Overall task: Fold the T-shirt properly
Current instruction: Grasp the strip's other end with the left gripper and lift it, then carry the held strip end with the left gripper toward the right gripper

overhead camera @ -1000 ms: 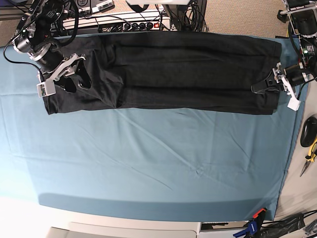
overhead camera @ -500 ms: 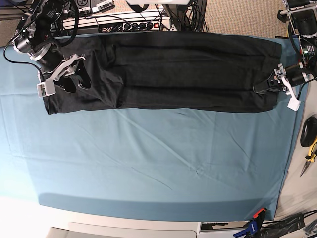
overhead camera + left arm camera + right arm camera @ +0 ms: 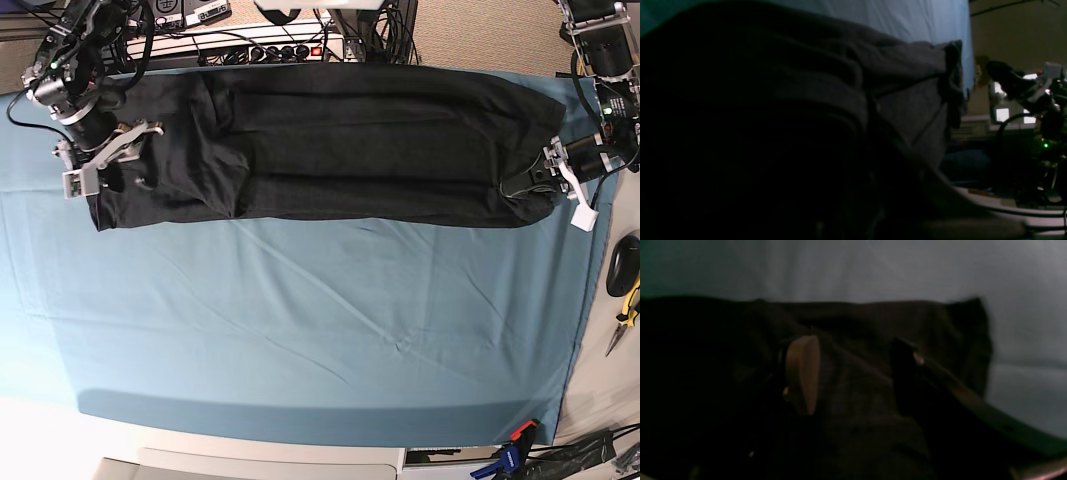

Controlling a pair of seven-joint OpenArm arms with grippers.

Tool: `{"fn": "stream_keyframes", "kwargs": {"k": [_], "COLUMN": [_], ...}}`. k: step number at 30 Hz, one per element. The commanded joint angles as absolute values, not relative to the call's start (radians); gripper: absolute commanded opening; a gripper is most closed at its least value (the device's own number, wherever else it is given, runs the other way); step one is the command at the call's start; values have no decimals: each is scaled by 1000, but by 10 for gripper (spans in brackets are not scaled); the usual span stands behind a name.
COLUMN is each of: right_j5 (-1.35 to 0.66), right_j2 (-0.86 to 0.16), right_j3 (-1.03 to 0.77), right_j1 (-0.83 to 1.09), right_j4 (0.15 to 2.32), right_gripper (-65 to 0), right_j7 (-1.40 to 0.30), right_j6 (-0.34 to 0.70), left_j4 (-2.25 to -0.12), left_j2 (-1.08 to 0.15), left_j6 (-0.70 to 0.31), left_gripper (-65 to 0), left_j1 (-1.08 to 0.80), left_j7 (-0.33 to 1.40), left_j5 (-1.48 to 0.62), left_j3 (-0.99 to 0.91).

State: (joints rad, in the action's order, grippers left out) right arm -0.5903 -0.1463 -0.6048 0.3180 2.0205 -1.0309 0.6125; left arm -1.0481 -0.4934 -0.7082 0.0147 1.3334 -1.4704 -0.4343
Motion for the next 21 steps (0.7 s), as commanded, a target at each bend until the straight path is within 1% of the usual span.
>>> {"fn": "stream_keyframes", "kwargs": {"k": [1, 7, 11, 16, 18, 21], "right_j5": [-583, -468, -379, -255, -235, -234], "right_j2": [-158, -158, -158, -159, -161, -161], "right_j3": [-611, -611, -611, -611, -611, -619], "right_j1": [305, 280, 280, 280, 280, 280], "right_j4": [2037, 2036, 2036, 2036, 2036, 2036], "right_gripper": [-310, -310, -310, -310, -310, -310], "right_j7": [-987, -971, -971, -960, -957, -953], "right_j6": [597, 521, 465, 381, 368, 366], "left_j4": [-1052, -1059, -1128, -1361, -1479, -1641], "left_j2": [-491, -513, -525, -524, -519, -495], "left_j6": [-698, -698, -698, -698, -698, -698], "left_gripper": [-650, -650, -650, -650, -650, -650], "left_j1": [17, 16, 7, -53, -85, -135], "left_j7": [1354, 1385, 1396, 1396, 1396, 1344], "left_j5": [-1484, -1484, -1484, -1484, -1465, -1371], "left_j3": [-430, -430, -430, -430, -430, -429]}}
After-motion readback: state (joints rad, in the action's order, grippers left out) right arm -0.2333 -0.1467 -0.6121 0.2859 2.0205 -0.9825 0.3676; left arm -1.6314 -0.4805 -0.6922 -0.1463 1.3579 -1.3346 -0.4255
